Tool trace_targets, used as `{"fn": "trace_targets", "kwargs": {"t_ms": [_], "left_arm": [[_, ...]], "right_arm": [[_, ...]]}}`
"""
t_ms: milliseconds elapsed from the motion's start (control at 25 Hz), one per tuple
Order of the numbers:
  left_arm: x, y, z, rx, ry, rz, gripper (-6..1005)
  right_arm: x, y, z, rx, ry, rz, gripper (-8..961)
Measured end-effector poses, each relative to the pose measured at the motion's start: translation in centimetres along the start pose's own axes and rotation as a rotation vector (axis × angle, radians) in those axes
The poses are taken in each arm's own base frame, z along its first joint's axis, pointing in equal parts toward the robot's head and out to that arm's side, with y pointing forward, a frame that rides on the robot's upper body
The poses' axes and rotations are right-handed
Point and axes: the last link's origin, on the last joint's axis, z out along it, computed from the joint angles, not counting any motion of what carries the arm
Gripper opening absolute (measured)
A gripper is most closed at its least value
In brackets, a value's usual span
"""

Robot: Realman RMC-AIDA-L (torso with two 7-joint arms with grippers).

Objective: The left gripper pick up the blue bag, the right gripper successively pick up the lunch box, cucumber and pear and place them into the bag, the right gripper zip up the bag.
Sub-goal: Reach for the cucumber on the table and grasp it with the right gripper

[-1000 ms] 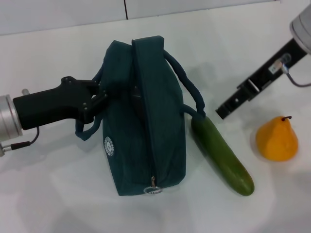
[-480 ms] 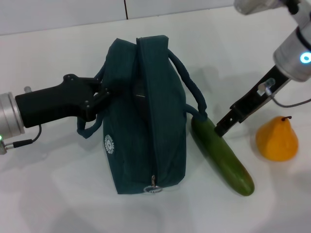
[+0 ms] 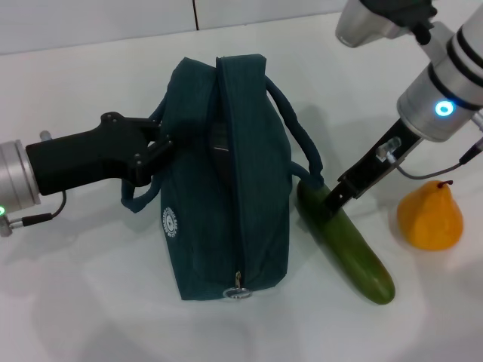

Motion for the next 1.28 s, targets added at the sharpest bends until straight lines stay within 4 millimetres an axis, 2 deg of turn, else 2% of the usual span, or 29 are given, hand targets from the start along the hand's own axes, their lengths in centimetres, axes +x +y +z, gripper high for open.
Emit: {"fn": "trace_targets", "kwargs": {"t_ms": [240,520,1280], "left_arm": [[0.0,0.0,0.0,0.000,0.001,-0.002,52],[-0.1,0.0,0.0,-0.001,0.002,-0.004,52],[-0.2,0.1,0.1,-0.002,0.003,-0.006,52]], "right_arm": [[-0.3,0.6,1.0,0.008,0.014,-0.033,736],[-0.4,0.3,2.2,0.008,0.039,-0.020,735],[-0.8,0.5,3.4,0.018,0.073,-0.033,724]]}}
